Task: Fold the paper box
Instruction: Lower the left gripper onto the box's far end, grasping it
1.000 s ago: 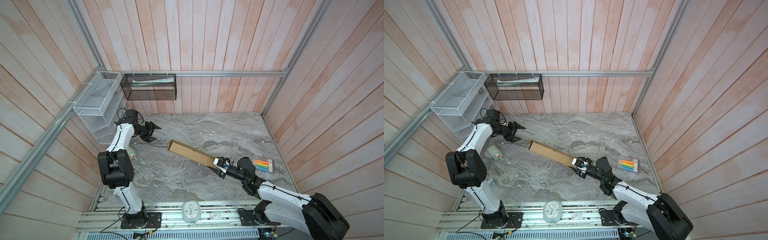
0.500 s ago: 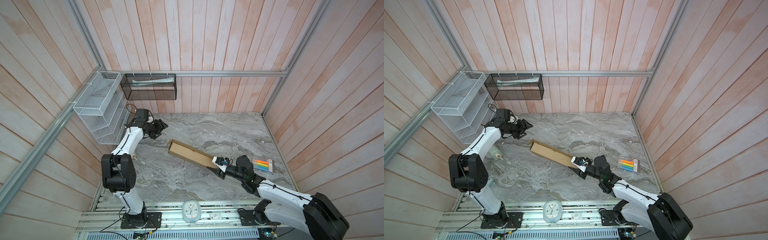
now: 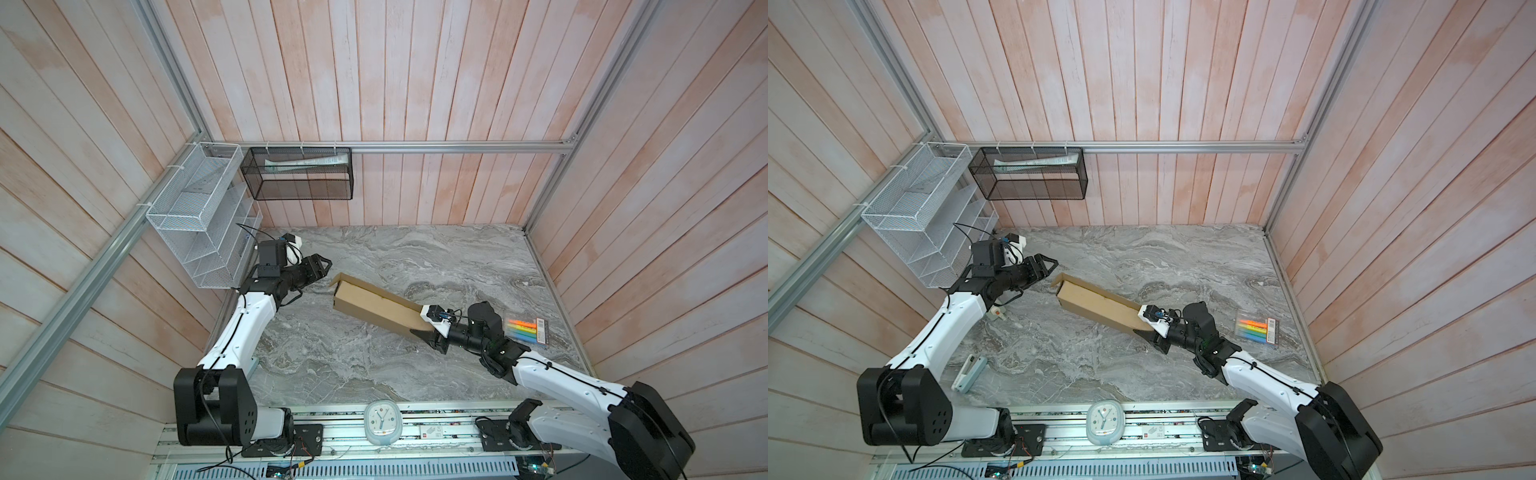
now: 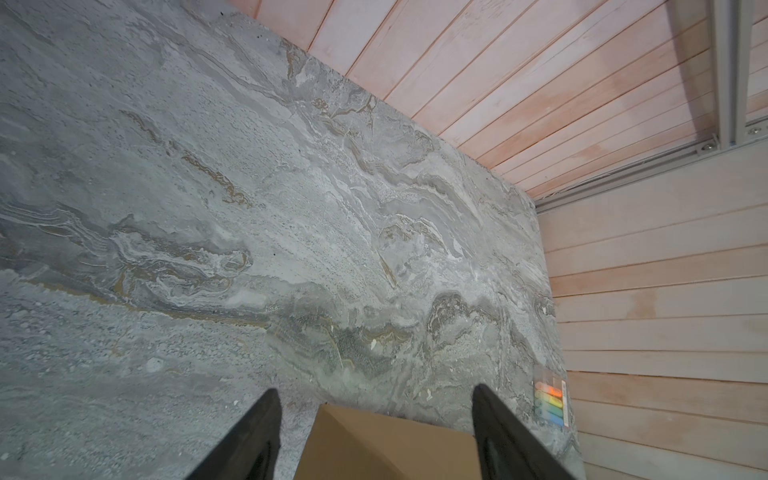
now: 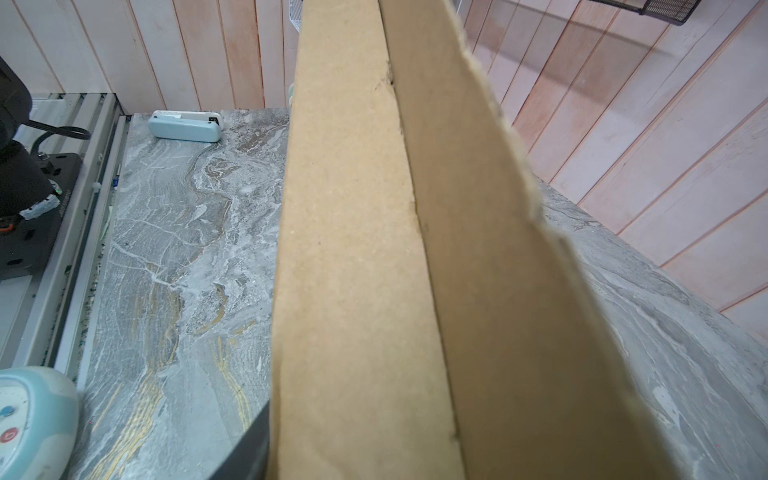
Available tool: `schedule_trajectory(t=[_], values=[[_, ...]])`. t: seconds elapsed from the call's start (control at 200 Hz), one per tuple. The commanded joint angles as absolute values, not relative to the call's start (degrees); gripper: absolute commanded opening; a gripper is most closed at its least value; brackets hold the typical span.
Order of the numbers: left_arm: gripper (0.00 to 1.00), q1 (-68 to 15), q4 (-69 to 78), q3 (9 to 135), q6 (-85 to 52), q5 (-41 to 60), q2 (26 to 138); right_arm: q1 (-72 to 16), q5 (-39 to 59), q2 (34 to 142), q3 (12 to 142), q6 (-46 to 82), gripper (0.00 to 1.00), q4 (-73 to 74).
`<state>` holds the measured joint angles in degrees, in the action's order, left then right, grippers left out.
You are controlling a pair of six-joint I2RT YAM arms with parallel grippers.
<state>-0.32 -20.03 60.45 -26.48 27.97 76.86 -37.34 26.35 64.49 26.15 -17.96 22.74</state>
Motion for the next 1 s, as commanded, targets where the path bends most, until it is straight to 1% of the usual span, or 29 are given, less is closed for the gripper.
schedule_trajectory(t=[0.0,0.105,0.295,0.465,0.56,0.79,0.89,0.995], values=[[0.74,1.82,-13.03,56.34,-23.4,30.53,70.66,-37.0,28.65,65.79,28.65,-17.14,0.33,20.53],[0.74,4.41,-11.51,53.75,-23.37,34.54,66.34,-37.0,29.4,67.18,29.92,-17.4,0.33,19.66],[0.74,4.48,-14.25,52.9,-21.22,38.58,60.2,-37.0,30.29,69.32,32.12,-18.12,0.33,17.88],[0.74,4.47,-18.13,50.86,-18.17,39.12,54.41,-37.0,30.39,70.7,33.8,-18.87,0.33,16.35],[0.72,4.48,-19.6,49.71,-16.53,39.46,51.53,-37.02,30.83,71.01,33.93,-18.96,0.33,16.19],[0.69,4.48,-21.66,47.68,-14.31,40.65,47.52,-37.06,31.03,71.1,34.0,-18.81,0.32,16.17],[0.64,4.15,-22.3,47.16,-13.5,42.09,47.53,-37.0,31.03,71.06,34.11,-18.64,0.32,16.18],[0.64,3.54,-22.77,46.33,-12.77,41.44,48.09,-37.05,31.37,71.45,34.57,-18.68,0.32,16.05]])
